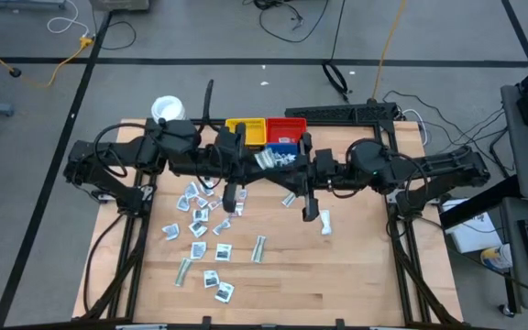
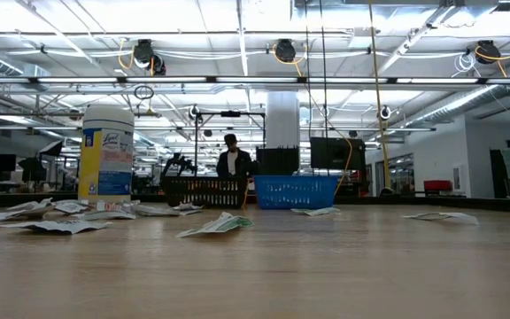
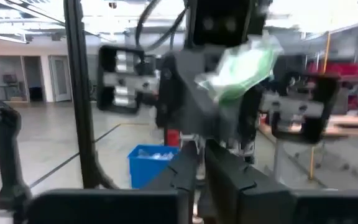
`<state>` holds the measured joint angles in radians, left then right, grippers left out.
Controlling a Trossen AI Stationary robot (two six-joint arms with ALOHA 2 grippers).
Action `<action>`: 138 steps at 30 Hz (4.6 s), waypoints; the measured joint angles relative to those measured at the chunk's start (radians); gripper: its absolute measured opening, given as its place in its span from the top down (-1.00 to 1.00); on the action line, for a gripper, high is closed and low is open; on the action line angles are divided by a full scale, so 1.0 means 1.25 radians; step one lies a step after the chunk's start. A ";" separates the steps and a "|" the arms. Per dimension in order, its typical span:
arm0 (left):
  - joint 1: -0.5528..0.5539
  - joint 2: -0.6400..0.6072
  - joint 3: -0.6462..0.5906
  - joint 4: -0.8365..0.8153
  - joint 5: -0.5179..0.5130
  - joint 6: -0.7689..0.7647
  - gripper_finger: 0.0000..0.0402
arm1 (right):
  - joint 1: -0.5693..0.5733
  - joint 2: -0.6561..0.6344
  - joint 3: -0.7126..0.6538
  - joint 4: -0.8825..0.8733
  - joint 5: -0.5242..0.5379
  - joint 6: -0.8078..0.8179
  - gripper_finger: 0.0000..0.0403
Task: Pick & Place First Aid Supplies
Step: Put the green bandage pack into the black basket
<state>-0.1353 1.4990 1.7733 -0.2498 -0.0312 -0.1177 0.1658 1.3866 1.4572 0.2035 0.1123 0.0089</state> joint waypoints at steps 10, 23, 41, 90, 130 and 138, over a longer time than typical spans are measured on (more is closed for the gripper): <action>0.006 -0.002 0.000 -0.026 0.010 0.006 1.00 | 0.008 -0.010 -0.001 -0.172 -0.115 0.067 0.08; 0.054 -0.002 0.000 -0.393 0.075 0.000 1.00 | 0.042 -0.015 -0.002 -0.286 -0.173 0.160 -0.10; 0.249 0.057 0.001 -0.872 0.118 0.104 1.00 | 0.042 -0.021 -0.002 -0.265 -0.172 0.125 -0.07; 0.468 0.545 0.000 -0.770 -0.010 0.482 0.81 | 0.035 -0.038 -0.002 -0.232 -0.175 -0.002 -0.04; 0.095 -0.237 -0.519 0.287 -0.080 0.023 -0.06 | 0.035 -0.060 -0.002 -0.248 -0.174 -0.004 -0.02; -0.087 -0.225 -0.534 0.405 -0.202 0.109 -0.06 | 0.035 -0.061 -0.002 -0.313 -0.090 0.104 -0.01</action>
<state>-0.2439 1.2182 1.1064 0.2561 -0.2843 0.0191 0.2096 1.3109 1.4548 -0.1882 0.0001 0.1394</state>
